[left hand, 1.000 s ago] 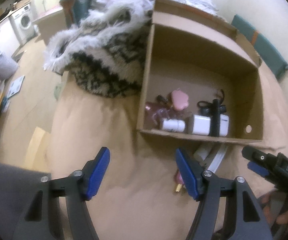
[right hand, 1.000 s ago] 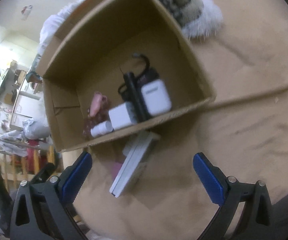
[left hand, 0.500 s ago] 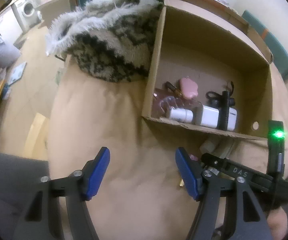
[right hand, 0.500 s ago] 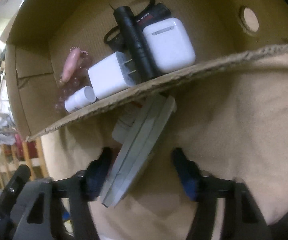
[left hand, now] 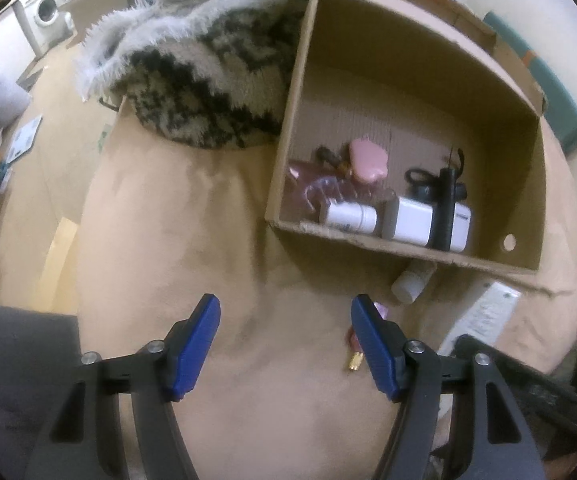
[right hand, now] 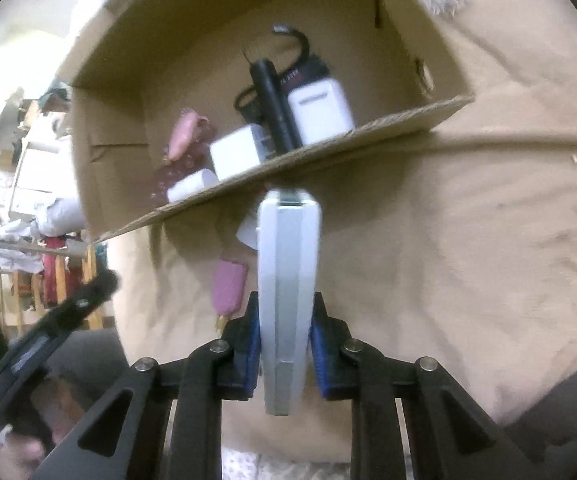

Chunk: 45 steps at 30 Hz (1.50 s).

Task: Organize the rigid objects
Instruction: 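Grasp the pink tube with the left tool while the right tool holds the power bank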

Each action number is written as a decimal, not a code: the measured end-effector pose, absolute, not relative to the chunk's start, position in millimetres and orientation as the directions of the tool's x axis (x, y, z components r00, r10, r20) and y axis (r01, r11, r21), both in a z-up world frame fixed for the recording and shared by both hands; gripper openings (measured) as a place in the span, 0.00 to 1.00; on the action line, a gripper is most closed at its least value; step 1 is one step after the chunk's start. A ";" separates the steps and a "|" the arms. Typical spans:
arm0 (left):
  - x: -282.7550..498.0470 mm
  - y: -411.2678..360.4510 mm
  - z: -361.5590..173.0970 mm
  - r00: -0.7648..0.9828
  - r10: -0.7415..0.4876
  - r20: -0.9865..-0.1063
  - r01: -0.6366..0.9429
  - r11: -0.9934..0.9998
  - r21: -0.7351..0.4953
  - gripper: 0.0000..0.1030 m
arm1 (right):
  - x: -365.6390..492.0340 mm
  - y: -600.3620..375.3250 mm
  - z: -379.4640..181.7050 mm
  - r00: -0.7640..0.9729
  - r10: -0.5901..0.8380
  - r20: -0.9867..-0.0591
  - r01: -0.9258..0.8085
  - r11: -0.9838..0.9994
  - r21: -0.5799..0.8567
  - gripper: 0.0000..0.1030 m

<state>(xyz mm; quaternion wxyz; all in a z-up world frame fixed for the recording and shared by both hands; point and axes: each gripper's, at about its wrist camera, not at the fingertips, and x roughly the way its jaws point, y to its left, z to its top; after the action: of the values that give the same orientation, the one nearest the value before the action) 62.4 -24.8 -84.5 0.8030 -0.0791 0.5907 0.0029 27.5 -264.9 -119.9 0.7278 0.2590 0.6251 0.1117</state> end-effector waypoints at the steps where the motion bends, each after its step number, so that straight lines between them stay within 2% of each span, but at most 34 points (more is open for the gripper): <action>1: 63.1 -26.8 -87.9 0.290 -0.091 -0.953 -0.097 0.988 -0.124 0.63 | 26.7 -266.3 -120.3 0.196 0.482 -0.854 0.164 0.842 0.513 0.23; 6: 63.2 -36.9 -93.0 0.292 -0.058 -0.955 -0.073 0.994 -0.082 0.63 | 29.9 -278.9 -124.1 0.219 0.490 -0.844 0.178 0.830 0.528 0.23; 8: 62.5 -37.4 -94.4 0.289 -0.050 -0.956 -0.070 0.995 -0.073 0.63 | 29.3 -279.0 -120.0 0.221 0.451 -0.864 0.153 0.859 0.488 0.23; 10: 63.2 -34.4 -97.2 0.280 -0.047 -0.959 -0.076 0.995 -0.071 0.63 | 30.6 -266.4 -113.3 0.235 0.372 -0.898 0.095 0.911 0.402 0.23; 13: 64.9 -29.7 -99.3 0.275 -0.048 -0.960 -0.096 0.992 -0.077 0.63 | 27.1 -235.5 -96.6 0.310 0.158 -0.937 -0.073 0.987 0.142 0.22; 17: 66.6 -27.0 -97.9 0.279 -0.056 -0.959 -0.101 0.991 -0.087 0.63 | 21.4 -195.6 -98.9 0.347 0.070 -0.935 -0.242 0.970 -0.017 0.23; 22: 64.8 -24.3 -95.5 0.285 -0.060 -0.957 -0.099 0.991 -0.091 0.63 | 17.0 -186.8 -86.5 0.356 0.192 -0.914 -0.315 0.946 0.076 0.23; 28: 65.9 -25.5 -94.7 0.281 -0.075 -0.957 -0.108 0.988 -0.109 0.63 | 23.4 -205.2 -85.6 0.337 0.307 -0.890 -0.264 0.938 0.224 0.23; 37: 68.3 -29.3 -101.4 0.268 -0.081 -0.960 -0.090 0.990 -0.108 0.63 | 16.2 -213.8 -80.4 0.349 0.348 -0.870 -0.214 0.933 0.288 0.22; 45: 77.5 -76.3 -131.2 0.182 -0.145 -0.973 0.083 0.988 -0.132 0.58 | 3.6 -265.2 -50.6 0.479 0.378 -0.792 -0.077 0.917 0.391 0.22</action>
<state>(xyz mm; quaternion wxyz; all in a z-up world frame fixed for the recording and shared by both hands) 77.5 -76.3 -131.2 0.7683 -0.0242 0.6353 -0.0743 3.6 -265.2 -50.6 0.8464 0.1527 0.4922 0.1345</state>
